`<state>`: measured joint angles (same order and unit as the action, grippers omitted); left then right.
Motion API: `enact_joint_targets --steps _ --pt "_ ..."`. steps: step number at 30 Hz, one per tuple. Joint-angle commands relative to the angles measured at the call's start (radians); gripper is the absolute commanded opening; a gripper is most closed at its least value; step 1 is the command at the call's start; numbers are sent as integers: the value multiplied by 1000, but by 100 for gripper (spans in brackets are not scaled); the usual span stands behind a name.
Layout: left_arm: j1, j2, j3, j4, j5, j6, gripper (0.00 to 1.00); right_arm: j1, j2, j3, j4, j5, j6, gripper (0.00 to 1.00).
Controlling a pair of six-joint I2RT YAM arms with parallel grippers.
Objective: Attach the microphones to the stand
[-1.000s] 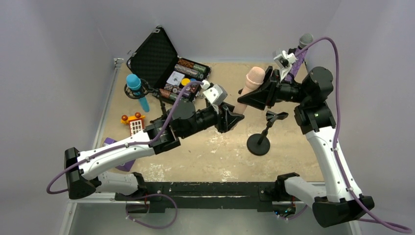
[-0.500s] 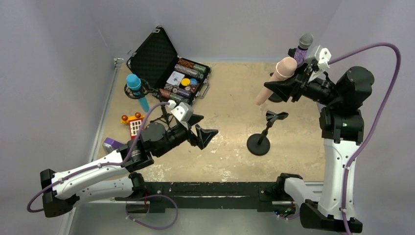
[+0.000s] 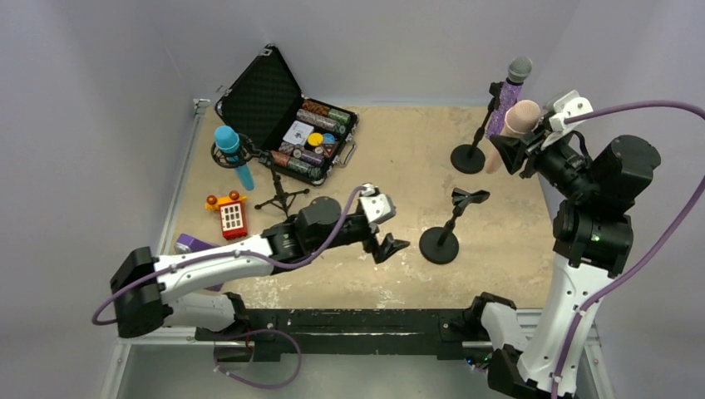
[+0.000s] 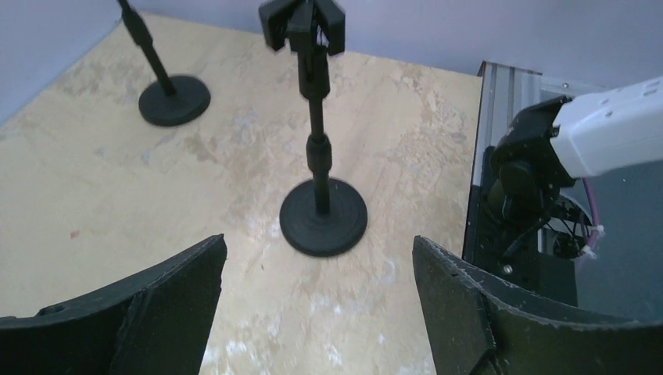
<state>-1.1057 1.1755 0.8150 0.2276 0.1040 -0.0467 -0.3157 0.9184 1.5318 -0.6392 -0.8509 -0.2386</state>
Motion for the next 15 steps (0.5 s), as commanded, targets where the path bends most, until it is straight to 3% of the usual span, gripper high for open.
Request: enact_joint_targets --steps 1,5,15 --pt "15 157 188 169 136 135 92 -72 -28 -49 -15 76 -53 0" --pt "22 296 265 273 156 164 94 -135 -33 -114 -1 73 -44 0" --pt "29 526 476 293 244 189 95 -245 -37 -264 36 -14 -80 0"
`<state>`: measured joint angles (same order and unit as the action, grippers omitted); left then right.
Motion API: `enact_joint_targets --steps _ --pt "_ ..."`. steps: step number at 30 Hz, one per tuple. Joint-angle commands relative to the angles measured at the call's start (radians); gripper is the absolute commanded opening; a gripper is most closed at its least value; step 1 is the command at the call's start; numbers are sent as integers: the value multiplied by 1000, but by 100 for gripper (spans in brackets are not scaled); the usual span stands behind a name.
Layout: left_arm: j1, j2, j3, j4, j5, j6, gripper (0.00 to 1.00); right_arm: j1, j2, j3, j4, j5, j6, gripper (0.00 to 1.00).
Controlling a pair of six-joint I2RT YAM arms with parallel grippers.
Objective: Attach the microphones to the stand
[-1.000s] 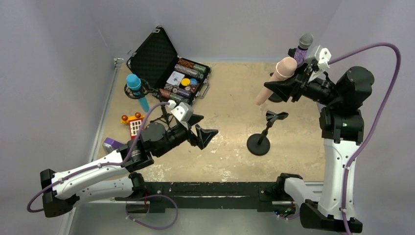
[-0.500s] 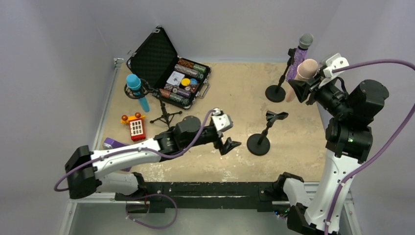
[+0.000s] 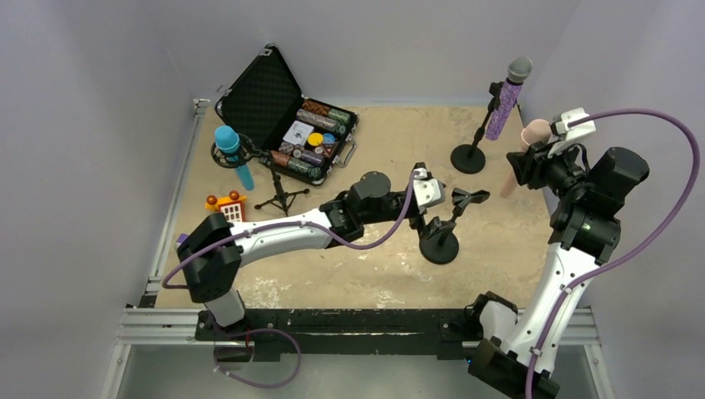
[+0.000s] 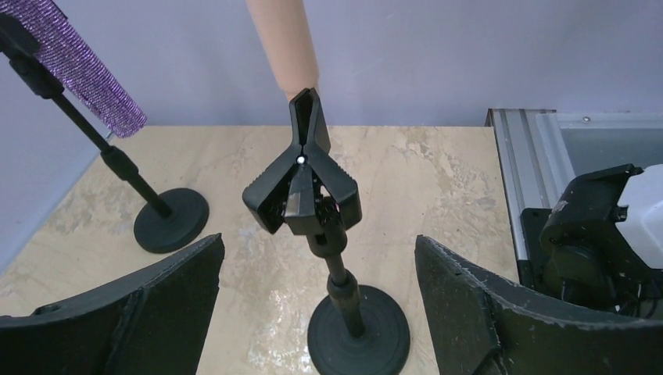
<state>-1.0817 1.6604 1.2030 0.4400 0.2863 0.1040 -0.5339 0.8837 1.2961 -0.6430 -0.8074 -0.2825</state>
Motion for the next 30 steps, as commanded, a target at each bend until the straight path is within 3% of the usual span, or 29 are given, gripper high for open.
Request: enact_joint_targets --steps 1,7,10,14,16,17,18,19,30 --pt "5 55 105 76 65 37 95 -29 0 -39 40 -77 -48 0" --pt "6 129 172 84 62 2 96 -30 19 -86 29 -198 -91 0" --pt "5 155 189 100 42 -22 88 -29 29 -103 23 -212 -105 0" --pt "5 179 200 115 31 -40 71 -30 37 -117 12 -233 -116 0" --pt "5 184 202 122 39 -46 56 -29 36 -122 4 -240 -118 0" --pt "5 186 202 126 45 -48 43 -29 34 -126 0 -241 -118 0" --pt "5 187 202 127 43 -52 19 -29 30 -128 -4 -241 -119 0" --pt "5 184 202 124 35 -61 2 -29 26 -133 -8 -239 -121 0" --pt "-3 141 141 148 -114 -160 0 -30 -66 -194 -76 -253 -146 0"
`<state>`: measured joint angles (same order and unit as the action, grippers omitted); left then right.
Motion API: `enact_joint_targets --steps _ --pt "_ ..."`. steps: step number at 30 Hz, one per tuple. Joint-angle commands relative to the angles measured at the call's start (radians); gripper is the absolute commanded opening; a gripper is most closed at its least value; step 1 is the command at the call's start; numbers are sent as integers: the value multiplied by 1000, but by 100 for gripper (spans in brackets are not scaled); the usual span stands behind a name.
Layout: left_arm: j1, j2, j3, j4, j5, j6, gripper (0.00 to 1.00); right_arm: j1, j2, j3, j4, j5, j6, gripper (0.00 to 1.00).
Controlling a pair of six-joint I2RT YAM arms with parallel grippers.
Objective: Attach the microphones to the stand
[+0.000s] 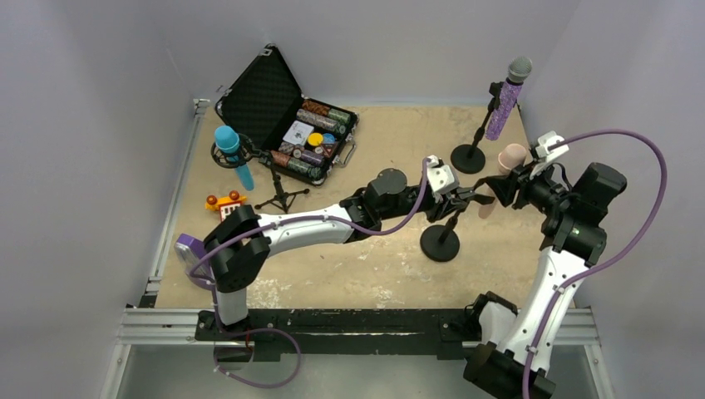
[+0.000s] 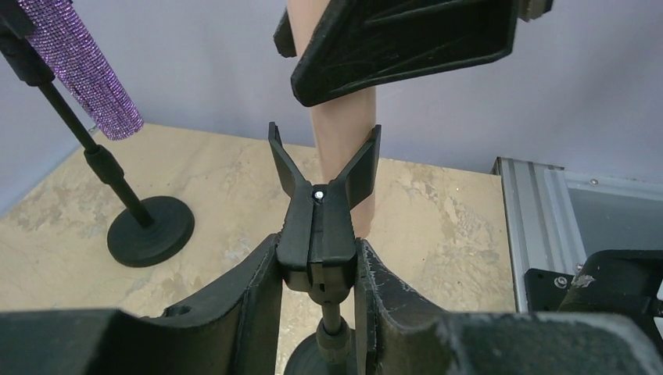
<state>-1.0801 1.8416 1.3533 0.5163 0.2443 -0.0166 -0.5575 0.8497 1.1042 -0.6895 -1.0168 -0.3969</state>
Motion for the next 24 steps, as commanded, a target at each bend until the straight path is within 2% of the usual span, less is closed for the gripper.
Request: enact_joint_targets --steps 1,6,13,19,20,21,24 --pt "-6 -42 -8 70 -75 -42 0 -6 -37 -6 -37 -64 -32 0" --pt "-7 -47 2 75 -29 -74 0 -1 -30 -37 -13 -216 2 0" --pt "-7 -60 -5 87 -19 -126 0 23 9 -119 44 -296 56 0" --pt "-9 -60 1 49 -61 -150 0 47 -31 -144 71 -275 55 0" --pt "-9 -62 2 40 -66 -153 2 47 -32 -141 68 -270 50 0" --pt "-9 -66 3 33 -70 -157 14 47 -31 -134 62 -266 44 3" --pt "-7 -84 0 14 -75 -162 52 47 -18 -95 2 -256 -3 29"
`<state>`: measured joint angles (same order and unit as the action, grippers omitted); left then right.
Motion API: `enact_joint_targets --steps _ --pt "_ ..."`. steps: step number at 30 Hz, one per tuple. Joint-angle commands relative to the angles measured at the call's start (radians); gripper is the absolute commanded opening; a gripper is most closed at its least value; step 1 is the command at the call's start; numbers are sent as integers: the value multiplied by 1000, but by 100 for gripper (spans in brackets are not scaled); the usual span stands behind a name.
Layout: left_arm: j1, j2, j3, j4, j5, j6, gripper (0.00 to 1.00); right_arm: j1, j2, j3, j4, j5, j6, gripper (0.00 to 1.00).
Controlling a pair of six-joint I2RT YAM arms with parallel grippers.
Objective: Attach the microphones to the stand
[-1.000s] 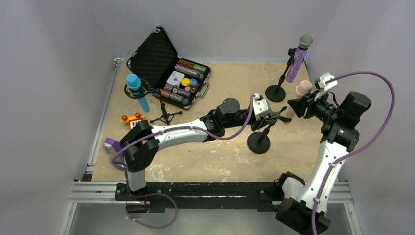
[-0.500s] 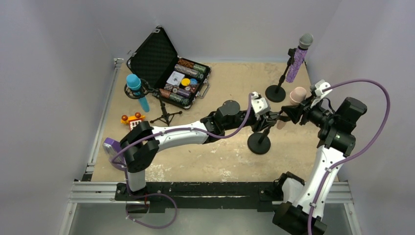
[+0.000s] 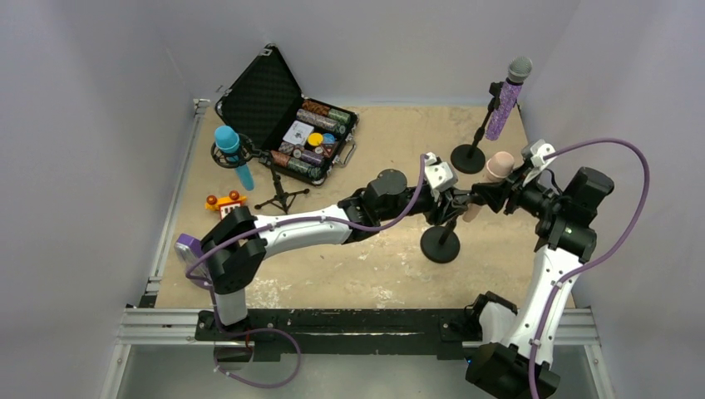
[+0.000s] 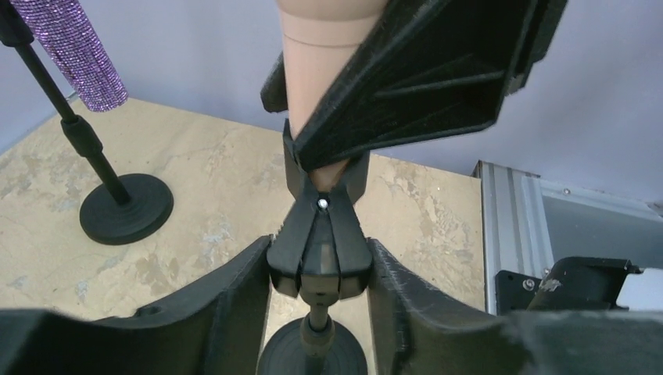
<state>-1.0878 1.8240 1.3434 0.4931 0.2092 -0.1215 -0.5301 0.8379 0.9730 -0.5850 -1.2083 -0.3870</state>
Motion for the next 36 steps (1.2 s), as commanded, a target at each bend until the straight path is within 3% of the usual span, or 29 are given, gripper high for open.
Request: enact_joint_targets --steps 1,2,4,10,17,25,32,36 --pt "0 -74 9 32 -41 -61 62 19 2 53 -125 -70 -31 40" --pt "0 -81 7 24 -42 -62 69 19 8 69 -150 -73 -51 52" --pt "1 -98 2 13 -45 -60 78 19 21 103 -168 -90 -65 66" --pt "5 -171 -39 -4 -52 -29 89 19 31 183 -204 -69 -88 85" --pt "11 -361 -243 24 -62 35 99 9 28 324 -311 64 -147 91" --pt "11 -520 -447 14 -37 15 99 7 26 491 -304 119 -91 92" --pt "11 -567 -539 2 -46 -45 99 15 107 687 -480 -22 -177 92" --pt "11 -558 -573 2 -46 -66 99 109 122 722 -604 -52 -285 91"
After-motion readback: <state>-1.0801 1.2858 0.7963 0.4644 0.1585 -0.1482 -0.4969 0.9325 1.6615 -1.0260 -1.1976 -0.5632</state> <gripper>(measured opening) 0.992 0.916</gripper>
